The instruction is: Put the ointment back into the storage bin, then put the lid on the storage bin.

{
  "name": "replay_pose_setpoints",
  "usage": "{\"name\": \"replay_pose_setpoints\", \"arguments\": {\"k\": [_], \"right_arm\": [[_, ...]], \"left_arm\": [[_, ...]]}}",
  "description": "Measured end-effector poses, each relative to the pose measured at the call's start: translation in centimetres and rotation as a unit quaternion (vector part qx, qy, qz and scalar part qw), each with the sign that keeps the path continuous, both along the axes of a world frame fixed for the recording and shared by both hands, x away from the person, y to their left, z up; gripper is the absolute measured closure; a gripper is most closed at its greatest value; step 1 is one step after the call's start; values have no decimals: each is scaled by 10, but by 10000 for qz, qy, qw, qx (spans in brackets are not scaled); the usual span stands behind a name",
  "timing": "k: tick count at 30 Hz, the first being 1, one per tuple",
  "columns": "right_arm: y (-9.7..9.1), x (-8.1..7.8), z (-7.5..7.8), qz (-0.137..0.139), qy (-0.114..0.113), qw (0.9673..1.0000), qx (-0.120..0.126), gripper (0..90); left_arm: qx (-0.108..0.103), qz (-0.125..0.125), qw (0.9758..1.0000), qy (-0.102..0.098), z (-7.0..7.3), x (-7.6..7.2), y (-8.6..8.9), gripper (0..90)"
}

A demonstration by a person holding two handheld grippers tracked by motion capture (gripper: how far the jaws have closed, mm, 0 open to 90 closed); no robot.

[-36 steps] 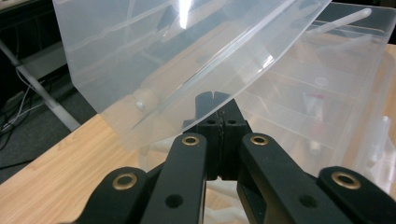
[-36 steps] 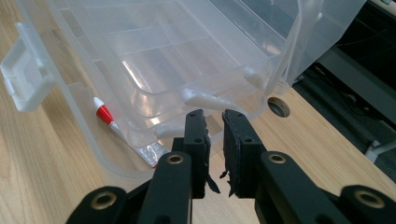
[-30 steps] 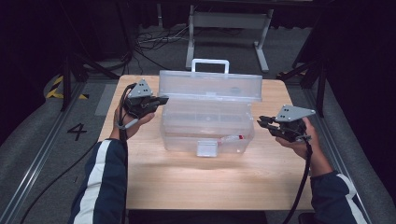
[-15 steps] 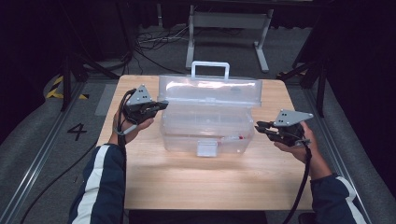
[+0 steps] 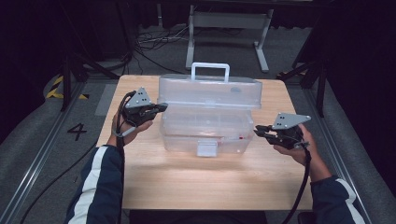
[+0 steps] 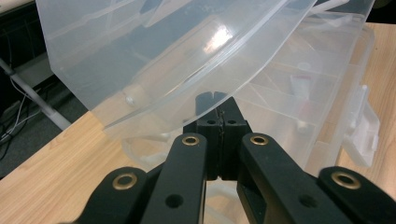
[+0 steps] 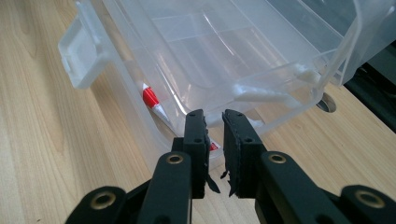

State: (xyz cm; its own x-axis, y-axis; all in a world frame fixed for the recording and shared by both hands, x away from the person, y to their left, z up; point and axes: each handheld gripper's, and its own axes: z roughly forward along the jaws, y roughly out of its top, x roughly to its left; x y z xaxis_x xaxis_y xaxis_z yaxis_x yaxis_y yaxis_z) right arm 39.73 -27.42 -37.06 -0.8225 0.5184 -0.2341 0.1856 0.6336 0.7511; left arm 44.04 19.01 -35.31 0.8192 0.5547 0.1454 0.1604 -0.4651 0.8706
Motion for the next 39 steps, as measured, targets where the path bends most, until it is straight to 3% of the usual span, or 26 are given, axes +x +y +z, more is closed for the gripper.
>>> {"name": "replay_pose_setpoints", "arguments": {"k": [12, 39], "right_arm": [[-6, 0, -3, -72, 30, 10000, 11, 797], [-6, -4, -12, -35, 112, 9999, -28, 790]], "left_arm": [[-117, 13, 9999, 30, -9, -9, 1, 900], [165, 69, 9998, 99, -23, -27, 9, 900]]}}
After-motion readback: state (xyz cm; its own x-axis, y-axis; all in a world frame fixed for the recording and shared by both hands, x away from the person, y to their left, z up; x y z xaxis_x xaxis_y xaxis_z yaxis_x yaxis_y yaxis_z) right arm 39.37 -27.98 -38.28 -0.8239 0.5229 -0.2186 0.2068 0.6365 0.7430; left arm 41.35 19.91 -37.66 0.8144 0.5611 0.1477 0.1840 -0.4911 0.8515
